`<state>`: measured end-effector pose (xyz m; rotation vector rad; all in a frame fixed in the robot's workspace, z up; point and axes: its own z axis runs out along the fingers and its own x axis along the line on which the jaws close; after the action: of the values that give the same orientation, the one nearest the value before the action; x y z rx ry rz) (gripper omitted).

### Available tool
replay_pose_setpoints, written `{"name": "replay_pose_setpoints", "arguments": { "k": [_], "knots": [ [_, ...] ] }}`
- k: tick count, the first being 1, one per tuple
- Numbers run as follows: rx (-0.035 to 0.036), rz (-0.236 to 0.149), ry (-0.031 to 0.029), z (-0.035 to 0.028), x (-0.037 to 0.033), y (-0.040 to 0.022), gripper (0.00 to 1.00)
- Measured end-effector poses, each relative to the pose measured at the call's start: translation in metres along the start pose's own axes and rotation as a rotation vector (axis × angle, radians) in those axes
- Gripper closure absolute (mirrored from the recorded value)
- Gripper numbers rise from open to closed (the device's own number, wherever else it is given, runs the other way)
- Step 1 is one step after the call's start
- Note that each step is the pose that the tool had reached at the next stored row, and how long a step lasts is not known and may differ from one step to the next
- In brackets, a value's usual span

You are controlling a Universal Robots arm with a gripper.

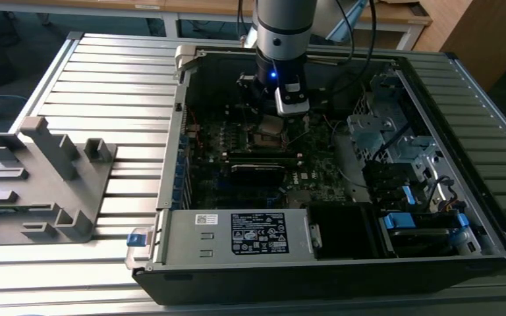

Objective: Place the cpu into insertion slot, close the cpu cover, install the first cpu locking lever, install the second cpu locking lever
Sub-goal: 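Place the cpu into insertion slot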

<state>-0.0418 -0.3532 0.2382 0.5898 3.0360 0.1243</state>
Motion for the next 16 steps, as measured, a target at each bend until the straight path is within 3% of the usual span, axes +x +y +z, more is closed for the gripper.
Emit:
{"name": "replay_pose_setpoints", "arguments": {
  "k": [16],
  "knots": [
    [0.0014,0.045,-0.004,0.0001,0.0,0.0,0.46]
  ]
}}
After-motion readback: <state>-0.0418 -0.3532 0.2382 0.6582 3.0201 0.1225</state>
